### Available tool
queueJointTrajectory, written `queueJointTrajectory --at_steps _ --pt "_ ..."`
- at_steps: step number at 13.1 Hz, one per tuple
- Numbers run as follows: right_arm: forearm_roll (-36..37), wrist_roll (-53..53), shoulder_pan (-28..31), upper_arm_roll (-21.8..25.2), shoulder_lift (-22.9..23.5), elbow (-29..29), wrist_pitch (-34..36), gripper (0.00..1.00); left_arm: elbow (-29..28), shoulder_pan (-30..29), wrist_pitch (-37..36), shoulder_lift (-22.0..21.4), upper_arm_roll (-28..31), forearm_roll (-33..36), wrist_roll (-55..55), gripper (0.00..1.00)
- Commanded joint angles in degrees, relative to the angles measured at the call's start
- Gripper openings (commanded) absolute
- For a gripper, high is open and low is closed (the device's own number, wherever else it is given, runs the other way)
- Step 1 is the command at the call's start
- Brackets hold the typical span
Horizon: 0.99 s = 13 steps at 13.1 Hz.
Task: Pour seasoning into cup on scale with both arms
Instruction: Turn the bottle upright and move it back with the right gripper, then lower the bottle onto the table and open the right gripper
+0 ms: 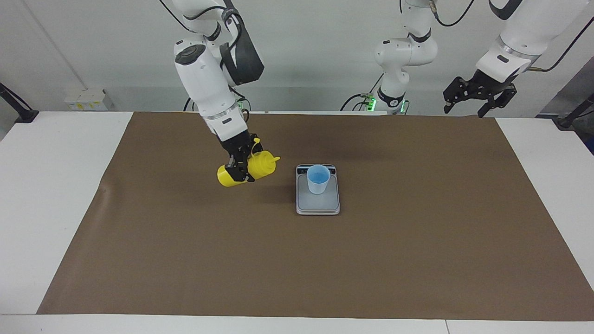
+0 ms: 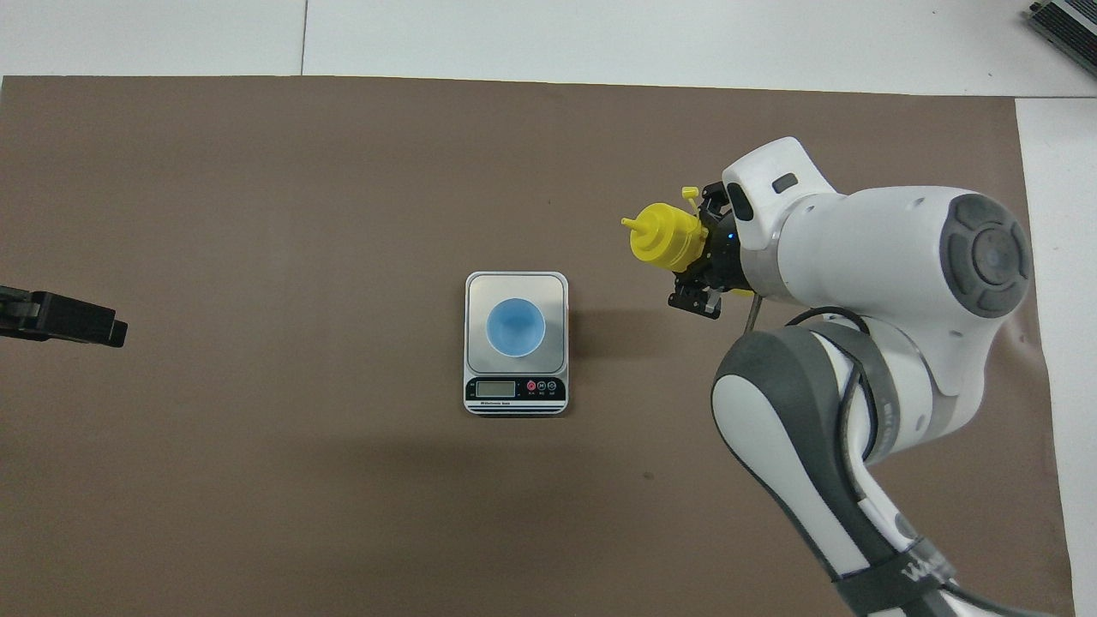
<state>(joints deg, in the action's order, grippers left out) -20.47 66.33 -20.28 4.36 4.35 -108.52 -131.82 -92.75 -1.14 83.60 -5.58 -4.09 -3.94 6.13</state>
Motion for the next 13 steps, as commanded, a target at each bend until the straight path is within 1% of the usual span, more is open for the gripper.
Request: queueJointTrajectory --at_steps 1,5,9,11,13 --pt "-8.0 6.0 3.7 -0.8 -1.6 -2.3 -2.6 0.0 -1.6 -0.8 -0.2 -1.6 -0.3 -0.3 -0.3 1.0" --pt "-21.2 23.4 9.9 -0.8 -1.7 -5.4 -2.6 0.0 -1.6 -0.8 -0.2 -1.6 -0.3 -0.3 -0.3 1.0" --pt "-36.3 38.5 13.2 -0.8 -1.6 -10.7 -2.7 0.0 -1.6 -0.8 -0.2 -1.6 -0.3 -0.3 -0.3 1.0" --pt "-48.4 45.3 14.8 -0.7 -2.0 -14.8 -2.7 0.0 -1.6 -0.8 -0.2 -1.6 -0.3 -0.3 -0.3 1.0" --pt "-57.4 52.6 16.8 -0.7 -2.5 -18.7 -2.6 0.0 -1.7 -0.6 -0.4 -1.7 -0.3 -0.3 -0.5 1.0"
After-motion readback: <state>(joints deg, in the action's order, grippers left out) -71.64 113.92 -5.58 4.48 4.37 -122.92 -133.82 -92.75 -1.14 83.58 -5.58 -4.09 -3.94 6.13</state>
